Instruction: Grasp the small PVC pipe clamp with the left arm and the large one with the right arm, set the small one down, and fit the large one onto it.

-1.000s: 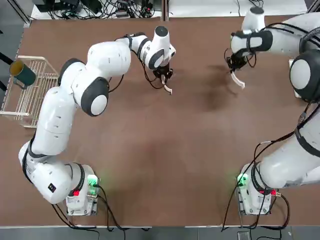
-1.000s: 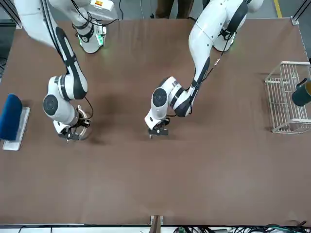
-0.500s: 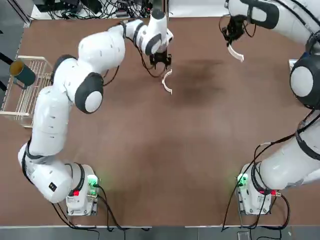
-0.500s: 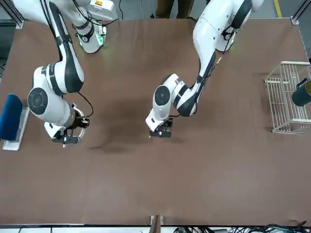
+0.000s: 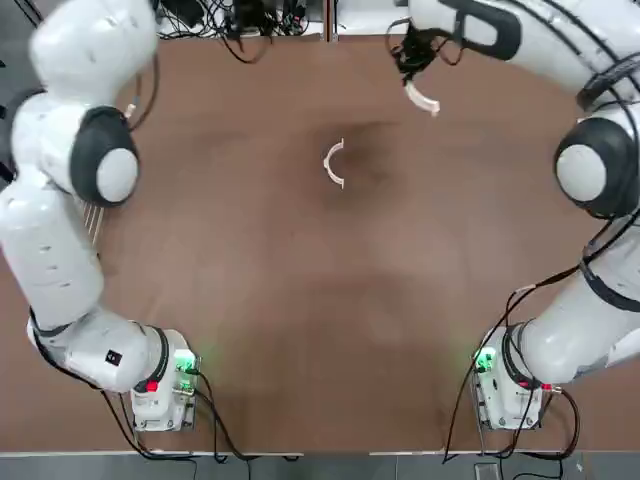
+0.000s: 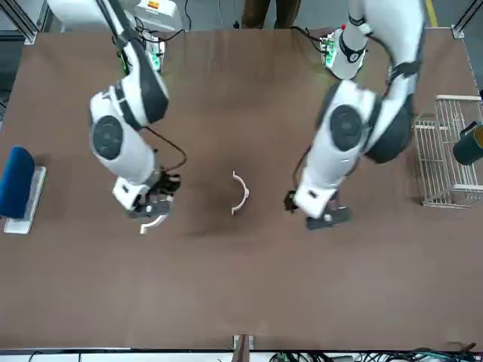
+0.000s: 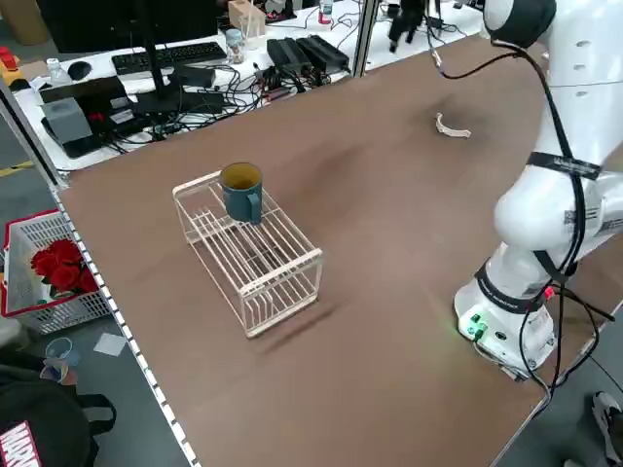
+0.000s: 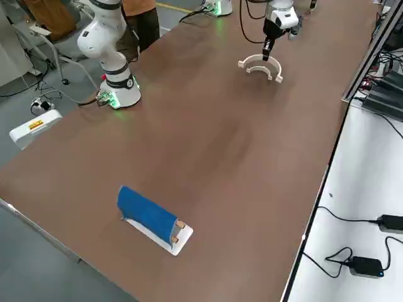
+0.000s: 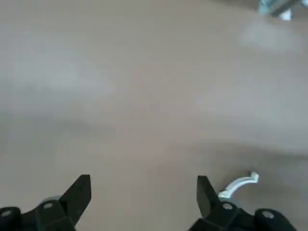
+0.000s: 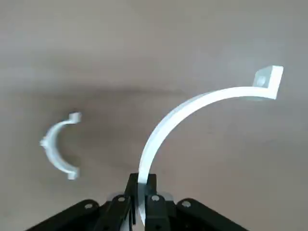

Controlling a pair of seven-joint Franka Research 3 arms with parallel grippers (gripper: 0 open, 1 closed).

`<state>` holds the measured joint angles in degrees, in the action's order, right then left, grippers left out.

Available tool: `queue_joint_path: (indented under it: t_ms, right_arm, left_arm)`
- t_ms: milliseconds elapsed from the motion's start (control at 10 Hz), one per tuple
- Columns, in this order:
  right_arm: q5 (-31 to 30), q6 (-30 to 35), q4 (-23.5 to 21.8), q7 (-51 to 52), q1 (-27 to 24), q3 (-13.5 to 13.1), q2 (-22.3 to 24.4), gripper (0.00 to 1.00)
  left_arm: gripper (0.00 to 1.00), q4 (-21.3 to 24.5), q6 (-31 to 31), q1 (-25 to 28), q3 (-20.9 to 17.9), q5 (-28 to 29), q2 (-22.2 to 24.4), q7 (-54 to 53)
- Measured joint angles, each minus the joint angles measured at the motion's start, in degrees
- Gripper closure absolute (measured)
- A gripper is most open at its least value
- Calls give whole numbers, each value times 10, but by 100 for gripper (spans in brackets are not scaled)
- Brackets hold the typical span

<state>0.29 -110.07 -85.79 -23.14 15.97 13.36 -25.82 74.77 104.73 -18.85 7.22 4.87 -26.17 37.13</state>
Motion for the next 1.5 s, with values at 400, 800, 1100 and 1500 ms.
queue_joint_path:
  t_ms: [400, 800, 1100, 1500]
  right_arm:
    - [-1, -43, 129, -103, 115, 14, -131, 91]
    - [-32, -125, 138, -124, 190, 11, -211, 91]
    - [-39, -164, 141, -144, 200, 11, -260, 91]
    - [-39, -175, 143, -171, 203, 11, -276, 91]
  left_arm:
    - [2, 4, -102, 114, 1, -15, 67, -148]
    - [1, 4, -166, 171, -4, -19, 121, -238]
    - [1, 3, -216, 188, -1, -23, 168, -244]
    - [1, 57, -213, 169, 4, -40, 230, -244]
